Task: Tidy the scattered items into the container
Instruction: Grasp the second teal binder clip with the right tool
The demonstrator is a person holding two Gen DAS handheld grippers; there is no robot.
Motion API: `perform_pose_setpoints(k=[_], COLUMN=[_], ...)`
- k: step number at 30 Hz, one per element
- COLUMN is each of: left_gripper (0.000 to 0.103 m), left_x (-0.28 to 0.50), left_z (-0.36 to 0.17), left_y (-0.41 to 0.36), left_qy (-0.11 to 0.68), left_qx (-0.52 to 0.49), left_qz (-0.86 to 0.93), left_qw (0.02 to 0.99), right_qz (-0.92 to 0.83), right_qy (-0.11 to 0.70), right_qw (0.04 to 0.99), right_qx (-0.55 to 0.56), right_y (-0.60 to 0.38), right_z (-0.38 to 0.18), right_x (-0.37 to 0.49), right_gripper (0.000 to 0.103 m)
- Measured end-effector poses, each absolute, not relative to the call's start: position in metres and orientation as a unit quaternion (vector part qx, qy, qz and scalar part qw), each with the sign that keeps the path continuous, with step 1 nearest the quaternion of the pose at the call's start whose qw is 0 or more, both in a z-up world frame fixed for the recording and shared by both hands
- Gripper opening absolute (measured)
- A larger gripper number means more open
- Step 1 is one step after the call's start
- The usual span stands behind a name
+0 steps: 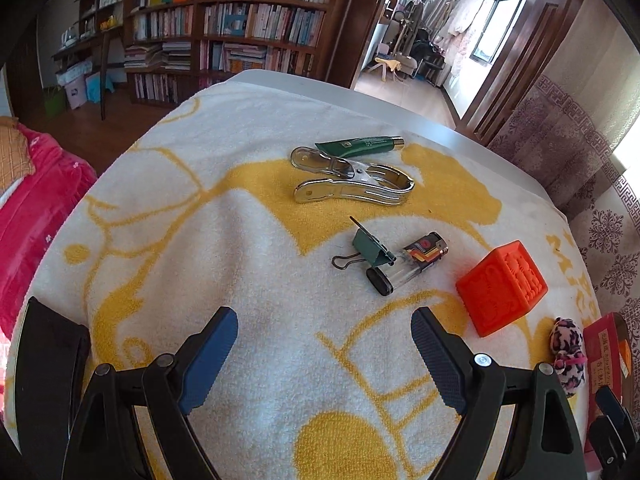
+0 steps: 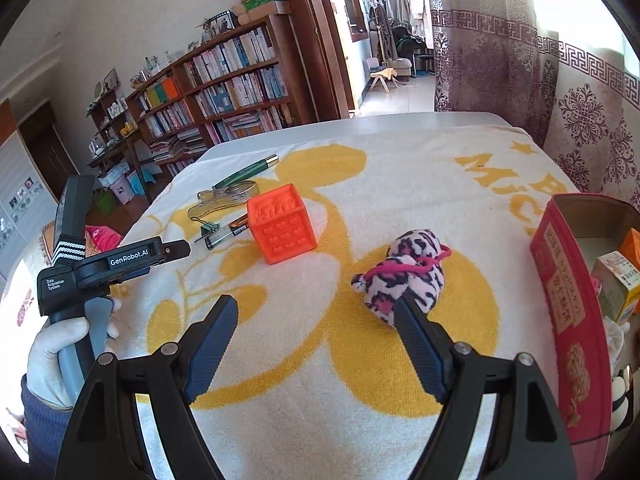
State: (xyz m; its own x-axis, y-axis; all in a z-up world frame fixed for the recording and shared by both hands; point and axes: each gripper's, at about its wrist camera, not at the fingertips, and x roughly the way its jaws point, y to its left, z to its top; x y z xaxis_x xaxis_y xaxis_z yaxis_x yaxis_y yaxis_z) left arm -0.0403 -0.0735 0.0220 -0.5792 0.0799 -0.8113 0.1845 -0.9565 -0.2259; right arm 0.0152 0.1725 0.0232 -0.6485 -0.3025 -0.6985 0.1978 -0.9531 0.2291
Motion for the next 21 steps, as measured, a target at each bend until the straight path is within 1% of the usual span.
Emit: perform_pose_setpoints(k=[5, 9, 11, 15, 17, 21], left_gripper=[0.090, 0.090, 0.090, 0.090, 0.090, 0.090], left_x=[-0.035, -0.033, -0.032, -0.030, -0.029, -0.029], left_z=[0.027, 0.031, 0.034, 0.040, 0.044, 0.043], left_y=[-0.091, -0.104, -0.111, -0.125, -0.133, -0.143], left_qy=[0.133, 0.137, 0.142, 0.146, 0.145, 0.153], left_qx=[0.437, 0.429, 0.427, 0.423, 0.418, 0.414], left_qz=[-0.886, -0.888, -0.888, -0.889, -0.891, -0.891], left_qw=[0.076, 0.089, 0.093, 0.096, 0.102, 0.109], right_qz=[-0.897, -0.894, -0.888, -0.872, -0.867, -0.860], right_qy=[-0.052, -0.001, 0.024, 0.048, 0.051, 0.041], right_qw=[0.183, 0.229, 0.249, 0.268, 0.270, 0.269], right_qx=[0.400, 0.385, 0.387, 0.406, 0.416, 0.432], right_y=[0.140, 0.101, 0.081, 0.048, 0.036, 0.018], right_z=[0.020, 0.018, 0.014, 0.003, -0.002, -0.011], right_x=[-0.001, -0.011, -0.020, -0.046, -0.060, -0.084], right_gripper=[0.083, 0.082, 0.075, 0.066, 0.058, 0.056])
